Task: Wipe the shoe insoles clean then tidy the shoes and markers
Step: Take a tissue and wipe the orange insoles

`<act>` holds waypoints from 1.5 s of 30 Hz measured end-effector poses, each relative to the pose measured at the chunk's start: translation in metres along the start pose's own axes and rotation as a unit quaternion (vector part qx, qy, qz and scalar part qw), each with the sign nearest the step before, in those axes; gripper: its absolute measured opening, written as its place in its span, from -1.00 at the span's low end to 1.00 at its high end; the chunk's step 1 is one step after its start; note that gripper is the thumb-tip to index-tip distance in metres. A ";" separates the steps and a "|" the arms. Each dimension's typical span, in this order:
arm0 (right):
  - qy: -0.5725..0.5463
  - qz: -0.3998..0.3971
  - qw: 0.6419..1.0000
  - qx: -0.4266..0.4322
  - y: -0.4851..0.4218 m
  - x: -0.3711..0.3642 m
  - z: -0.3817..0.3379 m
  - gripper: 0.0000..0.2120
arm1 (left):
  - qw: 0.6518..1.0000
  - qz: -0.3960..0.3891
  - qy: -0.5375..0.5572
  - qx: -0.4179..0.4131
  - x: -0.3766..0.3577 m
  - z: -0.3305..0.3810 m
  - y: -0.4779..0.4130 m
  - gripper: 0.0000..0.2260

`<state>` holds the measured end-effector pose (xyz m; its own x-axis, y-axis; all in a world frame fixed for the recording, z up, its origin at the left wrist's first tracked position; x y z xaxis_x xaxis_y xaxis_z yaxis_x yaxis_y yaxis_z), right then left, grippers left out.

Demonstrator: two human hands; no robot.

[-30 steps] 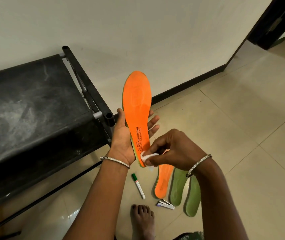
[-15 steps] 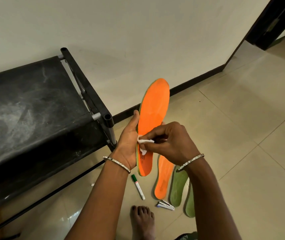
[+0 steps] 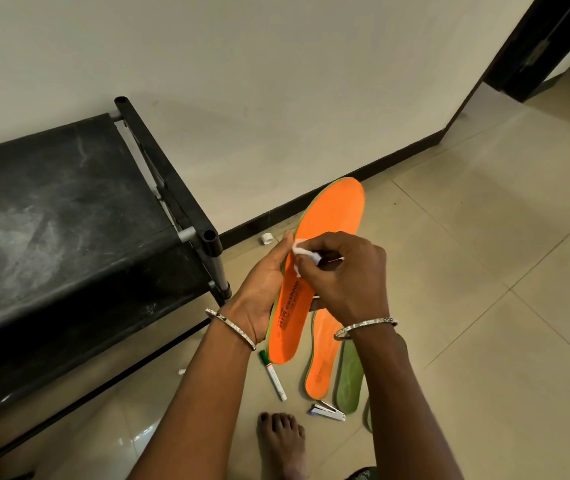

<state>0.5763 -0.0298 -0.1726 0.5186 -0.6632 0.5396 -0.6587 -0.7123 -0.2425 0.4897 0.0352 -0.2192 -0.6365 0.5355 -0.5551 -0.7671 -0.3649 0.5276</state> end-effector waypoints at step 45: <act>0.091 0.144 0.984 -0.045 0.002 0.012 0.009 -0.89 | 0.996 -0.028 -0.082 -0.012 0.005 0.001 0.001 -0.54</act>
<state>0.5858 -0.0412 -0.1740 0.2016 -0.7767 0.5968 -0.8136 -0.4720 -0.3396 0.4858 0.0386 -0.2209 -0.5733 0.6717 -0.4692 -0.8034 -0.3487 0.4827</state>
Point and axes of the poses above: each hand's wrist, its own y-axis away from the middle knuckle, its own x-axis out of the back of the hand, z = x × y, the point moved 5 cm from there along -y, towards the middle knuckle, and after that the axes turned 1 degree about -y, right-handed, at the moved point
